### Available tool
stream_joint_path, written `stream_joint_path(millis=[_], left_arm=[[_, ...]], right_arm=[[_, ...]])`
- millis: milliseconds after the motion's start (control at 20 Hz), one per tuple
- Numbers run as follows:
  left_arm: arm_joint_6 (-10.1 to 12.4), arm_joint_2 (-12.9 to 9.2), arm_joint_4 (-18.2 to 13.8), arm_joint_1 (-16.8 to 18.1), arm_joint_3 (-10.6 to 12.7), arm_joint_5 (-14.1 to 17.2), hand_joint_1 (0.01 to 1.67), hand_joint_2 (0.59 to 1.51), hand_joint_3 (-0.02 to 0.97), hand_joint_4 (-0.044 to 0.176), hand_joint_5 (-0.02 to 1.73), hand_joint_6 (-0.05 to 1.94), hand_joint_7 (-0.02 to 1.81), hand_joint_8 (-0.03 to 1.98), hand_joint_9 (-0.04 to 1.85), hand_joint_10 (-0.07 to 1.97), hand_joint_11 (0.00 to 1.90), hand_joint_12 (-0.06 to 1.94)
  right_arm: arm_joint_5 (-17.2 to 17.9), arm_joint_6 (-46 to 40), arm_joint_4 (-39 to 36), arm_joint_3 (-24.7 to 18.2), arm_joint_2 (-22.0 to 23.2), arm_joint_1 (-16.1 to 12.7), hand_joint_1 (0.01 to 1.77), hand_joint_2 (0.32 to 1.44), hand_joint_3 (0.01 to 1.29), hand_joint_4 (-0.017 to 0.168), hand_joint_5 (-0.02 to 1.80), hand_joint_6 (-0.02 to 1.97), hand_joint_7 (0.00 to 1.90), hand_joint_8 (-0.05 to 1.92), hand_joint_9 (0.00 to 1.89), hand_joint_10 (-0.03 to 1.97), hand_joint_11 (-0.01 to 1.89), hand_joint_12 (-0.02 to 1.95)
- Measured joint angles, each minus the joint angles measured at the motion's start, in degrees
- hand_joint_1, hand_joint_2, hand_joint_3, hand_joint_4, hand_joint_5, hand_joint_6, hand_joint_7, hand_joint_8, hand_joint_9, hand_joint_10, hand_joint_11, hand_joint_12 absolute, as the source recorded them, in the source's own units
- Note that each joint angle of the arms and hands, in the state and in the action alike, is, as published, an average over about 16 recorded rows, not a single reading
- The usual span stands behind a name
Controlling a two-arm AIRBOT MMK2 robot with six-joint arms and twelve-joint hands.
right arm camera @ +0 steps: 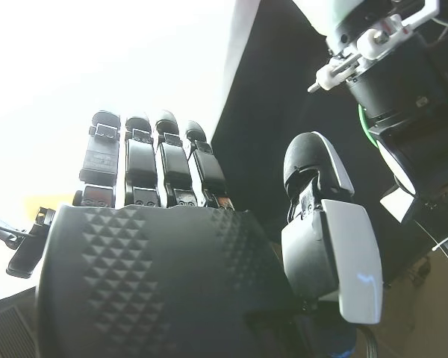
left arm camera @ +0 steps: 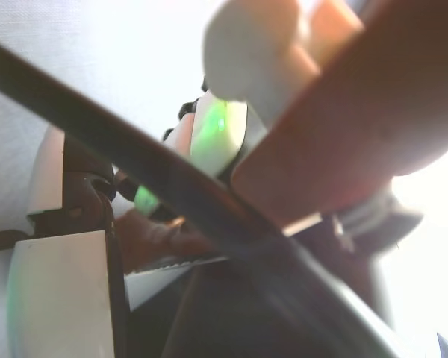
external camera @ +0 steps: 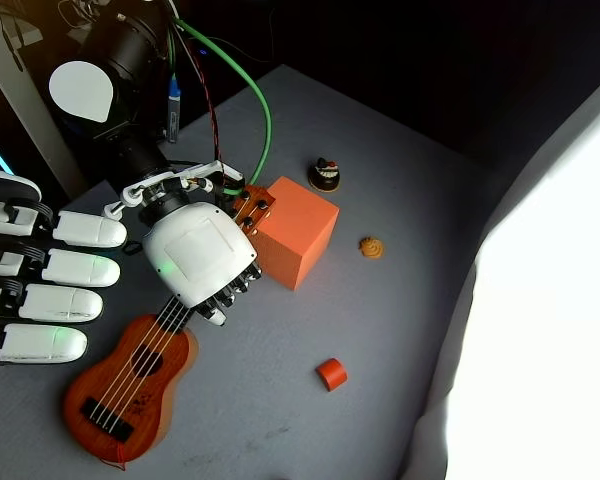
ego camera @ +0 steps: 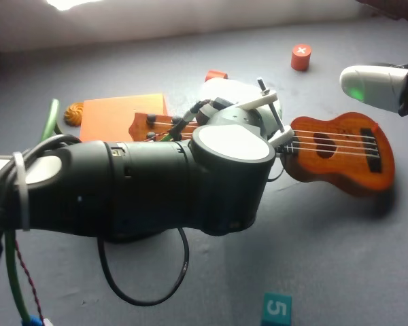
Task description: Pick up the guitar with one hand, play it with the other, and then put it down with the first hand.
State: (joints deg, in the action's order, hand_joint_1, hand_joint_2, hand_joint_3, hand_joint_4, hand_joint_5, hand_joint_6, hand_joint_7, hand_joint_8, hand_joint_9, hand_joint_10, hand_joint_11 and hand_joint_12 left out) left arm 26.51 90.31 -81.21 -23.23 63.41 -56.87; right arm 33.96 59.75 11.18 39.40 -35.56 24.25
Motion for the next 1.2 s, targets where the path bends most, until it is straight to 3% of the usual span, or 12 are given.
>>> stream_joint_path(millis=[200, 450, 850, 1200], left_arm=[[-0.5, -2.1, 2.5, 1.2, -3.0, 0.4, 1.30, 1.084, -0.012, 0.104, 1.23, 1.87, 1.37, 1.97, 1.46, 1.94, 1.48, 1.94], [-1.9, -6.1, 6.7, 3.7, -7.9, 1.0, 1.40, 1.095, -0.013, 0.141, 1.29, 1.91, 1.37, 1.98, 1.47, 1.94, 1.49, 1.94], [-5.3, -14.4, 13.2, 8.9, -15.4, 4.5, 1.44, 1.096, -0.012, 0.127, 1.28, 1.89, 1.34, 1.98, 1.45, 1.94, 1.46, 1.94], [-7.1, -20.0, 15.7, 11.7, -19.2, 9.2, 1.44, 1.097, -0.014, 0.123, 1.27, 1.89, 1.34, 1.98, 1.43, 1.94, 1.44, 1.94]], right_arm=[[0.0, -6.0, -4.3, 0.9, 1.2, 0.1, 0.19, 1.29, 0.02, -0.005, 0.05, 0.02, 0.05, 0.01, 0.02, 0.00, 0.02, 0.00], [-0.4, -17.6, -13.6, 2.3, 4.0, 0.2, 0.18, 1.30, 0.02, -0.005, 0.05, 0.02, 0.06, 0.01, 0.02, 0.00, 0.02, 0.00], [-2.0, -42.1, -35.5, 3.9, 9.3, 0.1, 0.15, 1.32, 0.02, -0.005, 0.03, 0.02, 0.07, 0.01, 0.03, 0.00, 0.02, 0.00], [-2.6, -56.6, -52.0, 3.9, 11.2, 0.0, 0.13, 1.32, 0.02, -0.005, 0.03, 0.02, 0.08, 0.01, 0.05, 0.00, 0.02, 0.00]])
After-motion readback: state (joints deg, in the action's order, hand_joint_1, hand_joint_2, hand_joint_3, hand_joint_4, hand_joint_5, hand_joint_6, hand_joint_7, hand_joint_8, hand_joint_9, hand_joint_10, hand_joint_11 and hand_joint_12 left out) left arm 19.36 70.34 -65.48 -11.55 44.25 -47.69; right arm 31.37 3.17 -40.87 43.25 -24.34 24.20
